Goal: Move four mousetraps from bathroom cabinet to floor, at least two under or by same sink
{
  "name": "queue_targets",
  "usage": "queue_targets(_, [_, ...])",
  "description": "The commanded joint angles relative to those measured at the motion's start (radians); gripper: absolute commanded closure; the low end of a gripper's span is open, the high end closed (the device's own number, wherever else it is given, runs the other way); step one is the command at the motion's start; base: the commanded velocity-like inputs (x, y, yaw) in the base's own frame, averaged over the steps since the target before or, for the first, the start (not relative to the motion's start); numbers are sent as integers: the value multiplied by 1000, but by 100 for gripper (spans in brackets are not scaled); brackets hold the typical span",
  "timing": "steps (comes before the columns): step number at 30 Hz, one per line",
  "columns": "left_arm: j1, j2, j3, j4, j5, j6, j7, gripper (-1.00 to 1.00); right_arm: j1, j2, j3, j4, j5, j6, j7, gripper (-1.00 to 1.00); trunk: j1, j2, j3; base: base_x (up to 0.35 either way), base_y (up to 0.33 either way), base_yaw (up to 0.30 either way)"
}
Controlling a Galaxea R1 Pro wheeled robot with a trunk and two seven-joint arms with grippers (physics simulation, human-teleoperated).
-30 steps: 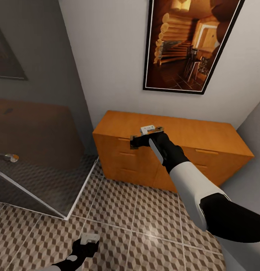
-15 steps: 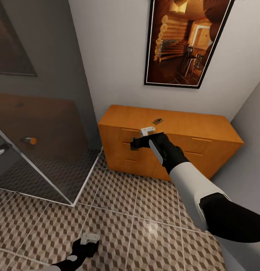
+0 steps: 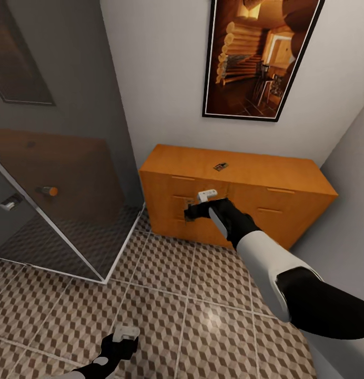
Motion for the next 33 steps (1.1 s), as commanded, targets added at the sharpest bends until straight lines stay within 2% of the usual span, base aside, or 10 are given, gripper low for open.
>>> queue_targets(1, [-2,-1,-9,5,9,-7,1,-100,-1,0,1,27,-5,-19,-1,100,1,-2,-2,-5,1,0])
queue_targets(5, [-2,-1,-9,5,9,-7,1,-100,-1,0,1,191,-4,-169,4,100,1,-2,-2,-2,0,0])
queue_targets(9, [-2,-1,-9,5,9,-7,1,-100,0,0,2,374,-3,-354,7,100,1,-2,-2,0,0,0])
queue_targets(11, [-2,-1,-9,5,9,-7,1,-100,5,0,1,411,-1,-415,10,100,1,-2,-2,0,0,0])
queue_targets(13, [-2,-1,-9,5,9,-7,2,-100,13,0,1,425,2,-441,14,100,1,-2,-2,0,0,0])
queue_targets(21, [-2,-1,-9,5,9,-7,2,-100,179,0,1,448,112,-584,30,100,1,-2,-2,0,0,0])
queue_targets(24, [-2,-1,-9,5,9,-7,2,-100,242,0,1,449,141,-626,28,100,1,-2,-2,0,0,0])
queue_targets(31, [-2,-1,-9,5,9,-7,2,-100,395,0,0,449,158,-772,8,100,1,-2,-2,0,0,0])
queue_targets(32, [-2,-1,-9,5,9,-7,2,-100,427,-3,0,449,157,-812,-7,100,1,-2,-2,0,0,0])
queue_targets(33, [-2,-1,-9,5,9,-7,2,-100,458,-20,0,449,155,-853,-26,100,1,-2,-2,0,0,0])
